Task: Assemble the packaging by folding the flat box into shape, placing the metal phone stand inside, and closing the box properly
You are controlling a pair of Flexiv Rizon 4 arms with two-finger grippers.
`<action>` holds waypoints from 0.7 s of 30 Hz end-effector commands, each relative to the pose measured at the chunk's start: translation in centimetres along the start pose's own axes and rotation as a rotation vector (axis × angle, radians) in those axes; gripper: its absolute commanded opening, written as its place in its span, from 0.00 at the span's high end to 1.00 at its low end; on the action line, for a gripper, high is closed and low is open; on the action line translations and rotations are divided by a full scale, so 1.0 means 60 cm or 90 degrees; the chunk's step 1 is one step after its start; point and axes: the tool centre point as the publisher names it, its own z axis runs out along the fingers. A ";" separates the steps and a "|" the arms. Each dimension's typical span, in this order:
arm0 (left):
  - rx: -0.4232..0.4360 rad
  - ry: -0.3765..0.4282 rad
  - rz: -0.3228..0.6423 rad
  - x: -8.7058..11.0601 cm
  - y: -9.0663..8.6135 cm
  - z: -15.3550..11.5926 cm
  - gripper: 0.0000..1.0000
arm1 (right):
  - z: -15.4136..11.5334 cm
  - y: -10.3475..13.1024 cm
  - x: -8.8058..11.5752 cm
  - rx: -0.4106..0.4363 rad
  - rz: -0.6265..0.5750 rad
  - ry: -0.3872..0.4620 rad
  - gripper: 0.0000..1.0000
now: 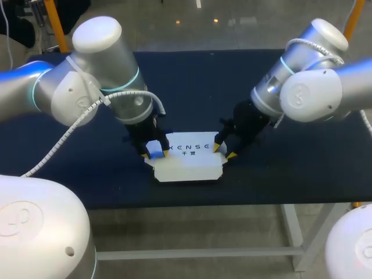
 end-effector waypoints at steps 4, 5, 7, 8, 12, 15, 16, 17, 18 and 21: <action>0.006 0.043 0.013 -0.012 0.005 0.008 0.40 | 0.006 -0.007 -0.006 -0.016 -0.012 0.024 0.49; 0.005 0.050 0.015 -0.013 0.005 0.008 0.40 | 0.007 -0.006 -0.006 -0.017 -0.014 0.027 0.50; 0.004 0.069 0.023 -0.013 0.004 0.008 0.40 | 0.007 -0.006 -0.006 -0.021 -0.017 0.036 0.50; 0.001 0.077 0.026 -0.014 0.004 0.009 0.41 | 0.007 -0.005 -0.005 -0.021 -0.018 0.038 0.50; -0.001 0.094 0.035 -0.011 0.002 0.009 0.40 | 0.005 -0.004 -0.003 -0.026 -0.020 0.048 0.50; -0.002 0.106 0.044 -0.007 0.001 0.007 0.40 | 0.003 -0.005 0.000 -0.031 -0.025 0.055 0.50; -0.002 0.112 0.048 -0.006 0.001 0.007 0.40 | 0.002 -0.005 0.000 -0.031 -0.025 0.056 0.50; -0.003 0.116 0.051 -0.006 0.001 0.007 0.40 | 0.002 -0.005 0.001 -0.032 -0.027 0.057 0.50; -0.002 0.116 0.050 -0.005 0.000 0.007 0.39 | 0.002 -0.005 0.001 -0.033 -0.028 0.058 0.50; -0.001 0.124 0.051 -0.004 -0.001 0.007 0.39 | 0.003 -0.004 0.002 -0.035 -0.031 0.061 0.50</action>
